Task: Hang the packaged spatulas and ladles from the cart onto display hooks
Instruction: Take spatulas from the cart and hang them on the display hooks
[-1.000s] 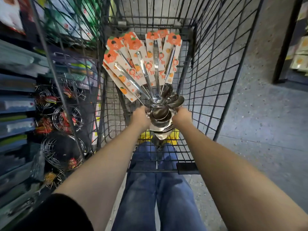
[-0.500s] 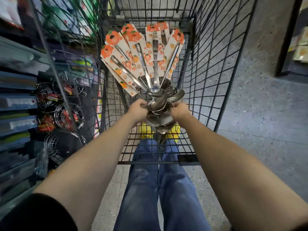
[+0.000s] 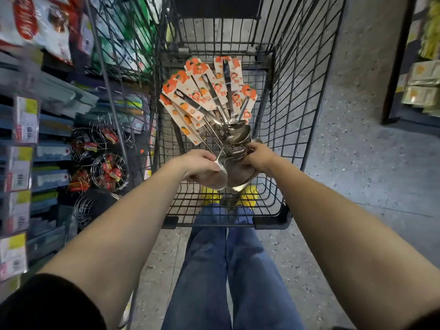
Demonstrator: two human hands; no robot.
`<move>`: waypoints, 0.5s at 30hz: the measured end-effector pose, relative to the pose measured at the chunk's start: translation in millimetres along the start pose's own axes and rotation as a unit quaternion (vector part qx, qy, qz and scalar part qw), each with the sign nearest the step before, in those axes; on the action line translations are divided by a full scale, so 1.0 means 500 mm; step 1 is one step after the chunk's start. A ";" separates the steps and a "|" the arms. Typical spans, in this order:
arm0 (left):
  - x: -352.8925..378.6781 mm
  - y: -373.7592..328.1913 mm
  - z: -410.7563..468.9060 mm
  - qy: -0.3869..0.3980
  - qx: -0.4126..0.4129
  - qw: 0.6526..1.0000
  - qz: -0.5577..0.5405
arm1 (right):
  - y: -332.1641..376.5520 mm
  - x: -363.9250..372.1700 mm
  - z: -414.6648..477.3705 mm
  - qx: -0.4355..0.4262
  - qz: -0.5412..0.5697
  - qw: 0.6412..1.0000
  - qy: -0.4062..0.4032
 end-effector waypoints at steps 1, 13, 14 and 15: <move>0.004 0.003 0.010 -0.010 0.003 1.000 0.003 | -0.001 0.001 0.000 0.003 -0.006 1.000 -0.003; 0.044 0.022 0.031 0.006 0.037 0.998 0.044 | -0.052 0.040 0.012 0.009 -0.020 0.998 -0.058; 0.045 0.024 0.034 -0.010 0.045 0.998 0.043 | -0.057 0.040 0.016 0.012 -0.018 0.998 -0.064; 0.046 0.026 0.037 -0.024 0.052 0.997 0.043 | -0.062 0.039 0.022 0.013 -0.014 0.997 -0.070</move>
Point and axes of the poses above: each hand's wrist, its own z-axis towards the middle knuckle, its own x-axis out of the palm, y = z × x, the point moved 1 cm from there along z, towards the middle knuckle, and after that the axes turned 10 degrees about y, right-handed, at the moved point
